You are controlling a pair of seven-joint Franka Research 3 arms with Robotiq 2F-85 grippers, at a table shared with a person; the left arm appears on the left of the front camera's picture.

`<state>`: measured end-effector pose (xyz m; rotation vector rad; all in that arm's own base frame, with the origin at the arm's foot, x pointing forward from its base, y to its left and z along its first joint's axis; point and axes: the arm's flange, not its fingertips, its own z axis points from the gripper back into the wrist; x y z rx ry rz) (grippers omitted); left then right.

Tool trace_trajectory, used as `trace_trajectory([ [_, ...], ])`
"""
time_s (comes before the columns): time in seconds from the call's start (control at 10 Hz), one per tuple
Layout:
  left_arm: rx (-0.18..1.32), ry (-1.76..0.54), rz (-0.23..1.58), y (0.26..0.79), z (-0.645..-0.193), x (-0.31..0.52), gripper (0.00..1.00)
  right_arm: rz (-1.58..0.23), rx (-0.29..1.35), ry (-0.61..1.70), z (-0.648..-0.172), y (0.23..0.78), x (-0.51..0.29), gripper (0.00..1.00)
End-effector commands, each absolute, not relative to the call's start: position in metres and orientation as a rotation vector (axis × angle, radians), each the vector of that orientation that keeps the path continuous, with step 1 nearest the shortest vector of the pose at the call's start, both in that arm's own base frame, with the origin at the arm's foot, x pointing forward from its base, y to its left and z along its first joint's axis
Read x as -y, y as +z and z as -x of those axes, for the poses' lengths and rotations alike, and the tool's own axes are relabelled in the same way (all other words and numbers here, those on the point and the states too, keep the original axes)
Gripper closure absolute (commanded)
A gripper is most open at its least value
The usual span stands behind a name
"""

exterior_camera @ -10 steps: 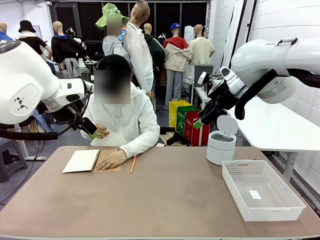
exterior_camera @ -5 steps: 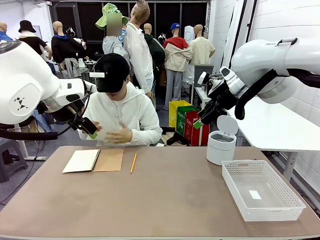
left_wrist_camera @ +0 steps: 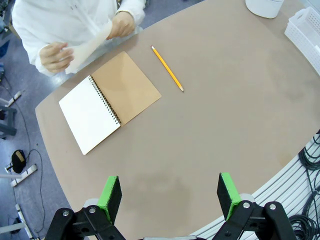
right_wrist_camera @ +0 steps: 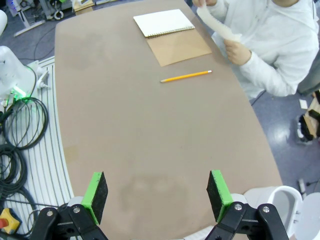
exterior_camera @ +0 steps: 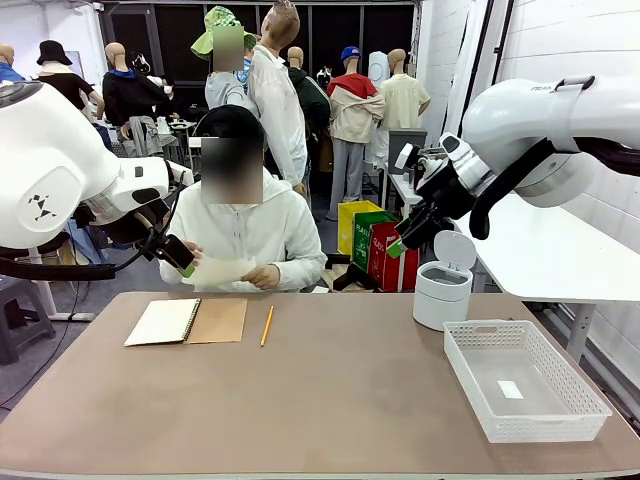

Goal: Sort the paper based on its condition.
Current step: If a person hands you a paper, place it in the Organizing basket , and if it's crumpled, put it in the Trash can.

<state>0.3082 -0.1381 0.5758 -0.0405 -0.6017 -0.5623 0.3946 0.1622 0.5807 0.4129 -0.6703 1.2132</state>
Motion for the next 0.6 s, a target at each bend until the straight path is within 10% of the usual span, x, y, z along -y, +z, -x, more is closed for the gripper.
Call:
trace_trajectory([
  [0.0, 0.602, -0.562, 0.042, 0.5756, -0.3080, 0.1372, 0.00, -0.411, 0.670, 1.212, -0.3944, 0.5808, -0.1620, 0.00],
  [0.5, 0.602, -0.562, 0.042, 0.5756, -0.3080, 0.1372, 0.00, -0.411, 0.670, 1.212, -0.3944, 0.5808, -0.1620, 0.00],
])
